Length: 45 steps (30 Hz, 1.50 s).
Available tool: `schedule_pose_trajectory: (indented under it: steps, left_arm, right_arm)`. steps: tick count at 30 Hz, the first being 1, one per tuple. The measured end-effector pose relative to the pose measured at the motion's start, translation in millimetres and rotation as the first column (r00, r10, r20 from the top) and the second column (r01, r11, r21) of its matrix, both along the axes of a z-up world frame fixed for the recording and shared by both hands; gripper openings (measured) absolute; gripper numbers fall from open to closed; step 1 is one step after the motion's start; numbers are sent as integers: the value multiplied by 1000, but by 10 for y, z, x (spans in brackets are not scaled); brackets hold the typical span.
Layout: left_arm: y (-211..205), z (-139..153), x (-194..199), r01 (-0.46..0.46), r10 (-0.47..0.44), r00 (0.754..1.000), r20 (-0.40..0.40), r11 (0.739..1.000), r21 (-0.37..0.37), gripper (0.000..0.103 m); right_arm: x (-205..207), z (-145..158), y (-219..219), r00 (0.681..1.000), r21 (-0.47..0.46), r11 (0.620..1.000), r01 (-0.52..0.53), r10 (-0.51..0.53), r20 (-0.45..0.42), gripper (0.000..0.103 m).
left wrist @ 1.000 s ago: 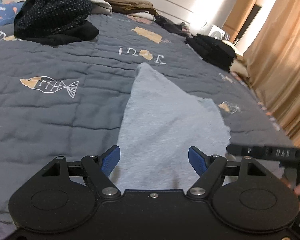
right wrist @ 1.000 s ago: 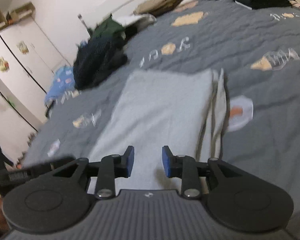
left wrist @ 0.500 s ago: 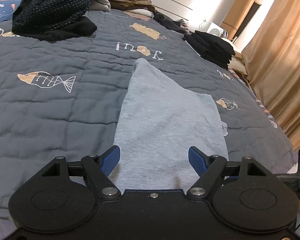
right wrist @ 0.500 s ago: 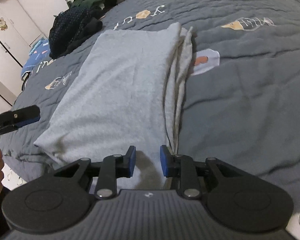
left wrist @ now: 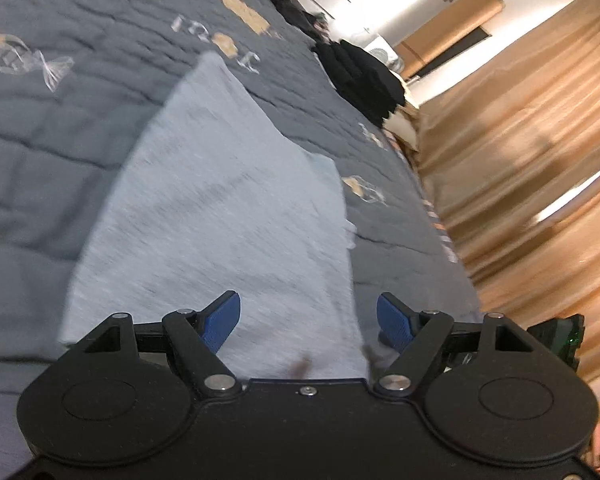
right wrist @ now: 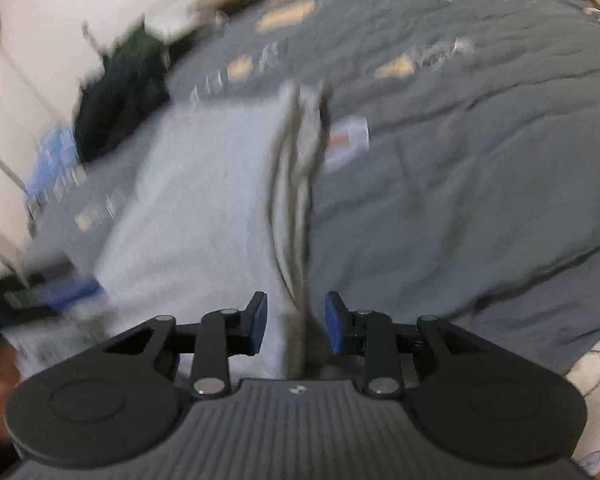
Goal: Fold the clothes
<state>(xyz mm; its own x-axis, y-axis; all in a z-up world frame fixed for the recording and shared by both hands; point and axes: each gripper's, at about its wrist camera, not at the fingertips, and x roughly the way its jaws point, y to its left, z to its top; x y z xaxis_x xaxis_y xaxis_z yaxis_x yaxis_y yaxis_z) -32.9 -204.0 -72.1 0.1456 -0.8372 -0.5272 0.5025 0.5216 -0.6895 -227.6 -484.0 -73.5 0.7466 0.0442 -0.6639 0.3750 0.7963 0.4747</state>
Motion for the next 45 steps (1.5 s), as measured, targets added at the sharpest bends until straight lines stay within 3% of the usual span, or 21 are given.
schedule_pose_trajectory:
  steps: [2,5,9,12,17,23,26,29,33,36,40,45]
  left_arm:
    - [-48,-51,-17,8,-8,1000,-11,1000,12,74]
    - [-93,-144,-21,7,-6,1000,-23,998,69,74]
    - [-71,-274,27,-8,18,997,-78,992,124,74]
    - [28,-302,73,-32,45,994,-100,991,127,74]
    - [377,-302,225,-179,193,974,-121,977,114,74]
    - [590,-265,356,-326,339,932,-124,938,118,74]
    - [642,-225,382,-372,389,917,-86,913,167,75]
    - [743,-158,402,-403,412,906,-101,910,97,75]
    - [755,-24,396,-385,386,920,-68,922,28,78]
    - [678,-15,382,-372,374,927,-32,926,57,78]
    - [527,16,337,-338,336,941,36,937,87,79]
    - [355,16,268,-314,308,949,72,944,97,80]
  right_arm:
    - [-15,76,25,996,32,999,-14,11,92,31]
    - [118,-13,126,992,88,993,-84,75,99,31]
    - [340,-267,269,990,72,990,-121,126,-60,30]
    - [312,-330,265,983,78,987,-140,148,-105,30]
    - [225,-386,211,978,81,987,-138,149,-144,29]
    - [205,-400,224,976,72,987,-146,155,-151,28]
    - [188,-403,226,975,68,987,-148,157,-157,28]
    - [179,-400,207,975,76,987,-143,154,-160,28]
    - [162,-389,209,975,75,987,-143,154,-163,28]
    - [143,-378,190,978,94,987,-129,142,-152,29]
    - [27,-304,128,994,138,988,-76,86,-69,31]
    - [-177,-214,45,1000,121,993,18,-19,14,37]
